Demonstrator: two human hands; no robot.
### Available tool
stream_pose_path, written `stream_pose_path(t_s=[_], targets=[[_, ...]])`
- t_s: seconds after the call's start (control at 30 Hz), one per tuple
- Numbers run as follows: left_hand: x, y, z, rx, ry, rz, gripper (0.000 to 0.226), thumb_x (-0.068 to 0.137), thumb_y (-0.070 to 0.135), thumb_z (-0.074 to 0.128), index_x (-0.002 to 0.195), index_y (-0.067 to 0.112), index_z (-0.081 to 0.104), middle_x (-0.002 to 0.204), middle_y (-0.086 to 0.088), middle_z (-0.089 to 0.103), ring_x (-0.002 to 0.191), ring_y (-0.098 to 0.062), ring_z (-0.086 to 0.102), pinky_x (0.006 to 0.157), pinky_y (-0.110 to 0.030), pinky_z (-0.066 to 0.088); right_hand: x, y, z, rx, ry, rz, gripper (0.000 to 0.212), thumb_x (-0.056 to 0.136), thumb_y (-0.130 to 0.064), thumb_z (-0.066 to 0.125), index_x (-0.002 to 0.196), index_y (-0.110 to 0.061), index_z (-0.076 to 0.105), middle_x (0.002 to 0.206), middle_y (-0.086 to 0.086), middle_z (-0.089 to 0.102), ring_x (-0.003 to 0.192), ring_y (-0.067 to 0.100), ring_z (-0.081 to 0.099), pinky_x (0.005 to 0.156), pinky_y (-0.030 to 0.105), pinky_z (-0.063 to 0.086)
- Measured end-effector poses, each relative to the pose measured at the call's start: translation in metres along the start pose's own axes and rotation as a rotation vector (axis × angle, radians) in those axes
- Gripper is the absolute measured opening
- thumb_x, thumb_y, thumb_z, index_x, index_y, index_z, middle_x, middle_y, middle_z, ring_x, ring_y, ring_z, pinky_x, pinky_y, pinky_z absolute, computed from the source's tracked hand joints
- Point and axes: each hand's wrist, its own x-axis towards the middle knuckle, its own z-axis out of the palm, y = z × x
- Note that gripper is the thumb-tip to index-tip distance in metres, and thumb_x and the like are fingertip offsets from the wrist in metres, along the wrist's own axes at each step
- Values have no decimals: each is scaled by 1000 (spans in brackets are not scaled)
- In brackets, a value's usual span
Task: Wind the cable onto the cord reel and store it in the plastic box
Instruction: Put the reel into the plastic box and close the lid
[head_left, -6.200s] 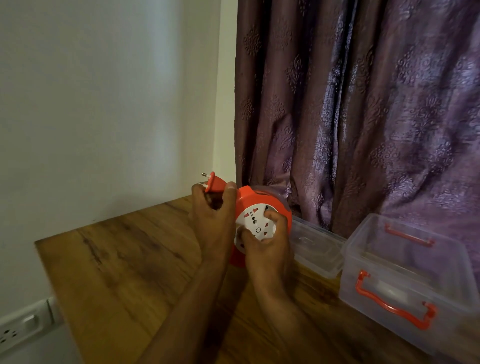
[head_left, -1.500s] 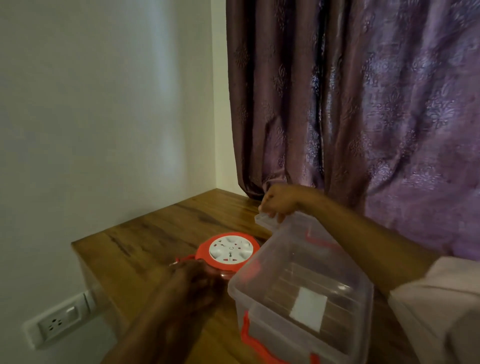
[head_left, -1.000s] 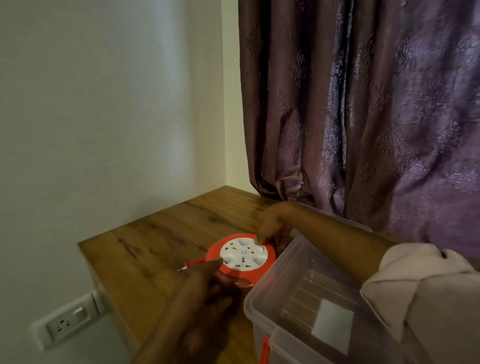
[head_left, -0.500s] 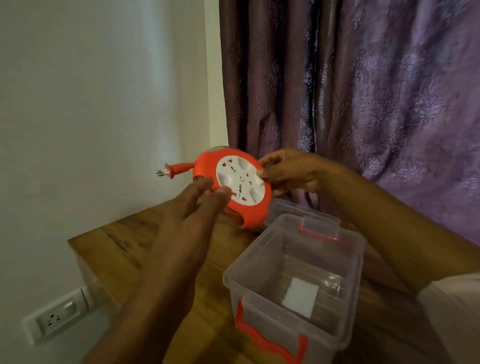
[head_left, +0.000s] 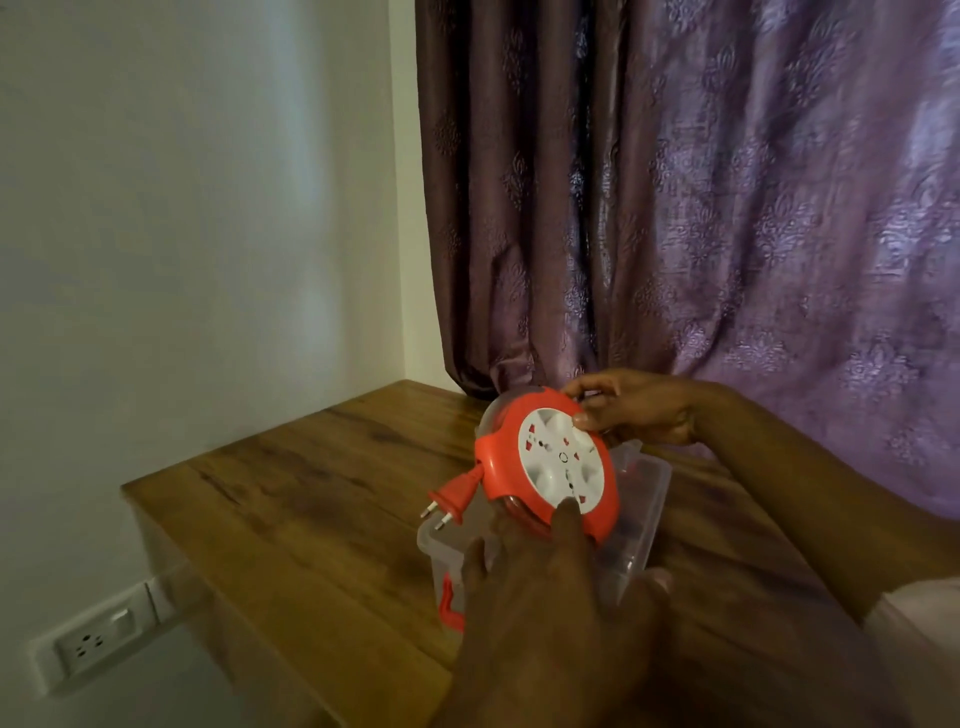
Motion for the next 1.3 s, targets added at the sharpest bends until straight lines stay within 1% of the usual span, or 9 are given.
stream_pose_path(t_s=[0.17,0.47,0.7,0.77,0.83,0.93,1.03,1.17,1.3], targets=[[4,-3,2,149,-1,26,79,83,79,29,147,33,24,158,-11,26,143,-32,28,118,-51,18,1,9,-5,38,-44,-13,34,85,-2,62,118,-4,55,113,18,63,103,28,61,92,45,49],[4,-6,-3,280,18,63,61,92,69,27,119,23,57,124,-1,64,119,-23,54,113,-46,30,-3,-2,-8,-202,-136,84,39,80,0,68,115,-10,54,112,21,64,106,32,61,93,50,49],[2,-6,0,354,4,134,57,93,66,22,95,21,56,103,-2,69,99,-22,61,113,-54,25,-2,1,-1,-304,-209,166,38,83,-1,65,117,-11,51,98,11,64,92,25,61,80,39,53],[1,-8,-3,289,4,155,56,91,68,29,102,23,60,106,2,69,98,-17,61,108,-44,35,0,1,2,-339,-182,176,38,84,-2,65,118,-13,52,96,9,64,92,25,62,78,37,53],[1,-13,-12,225,53,180,52,90,67,37,113,28,63,112,6,70,99,-11,61,91,-30,47,1,-1,6,-389,-148,191,36,83,-4,66,116,-15,54,95,5,64,92,24,63,77,35,55],[3,-23,-31,225,145,206,44,92,58,40,117,30,64,117,8,70,97,-7,63,83,-27,54,4,-6,13,-487,-108,222,36,83,-5,67,116,-15,55,94,3,62,92,24,64,74,33,57],[9,-34,-46,366,88,151,38,97,51,39,115,28,63,112,9,69,92,-7,59,90,-31,53,6,-12,22,-654,-95,280,41,84,-9,67,123,-19,55,101,7,64,93,26,65,74,36,57],[14,-41,-48,577,31,104,37,98,52,31,107,30,59,95,12,60,83,-8,45,107,-45,34,3,-20,36,-986,-9,290,46,81,-18,70,124,-27,57,104,6,63,72,22,69,58,30,58],[17,-42,-46,633,38,156,36,99,50,28,106,30,58,100,9,67,90,-11,59,109,-46,28,-2,-23,42,-1042,35,314,37,83,-23,68,119,-21,61,94,6,67,62,22,68,53,28,57]])
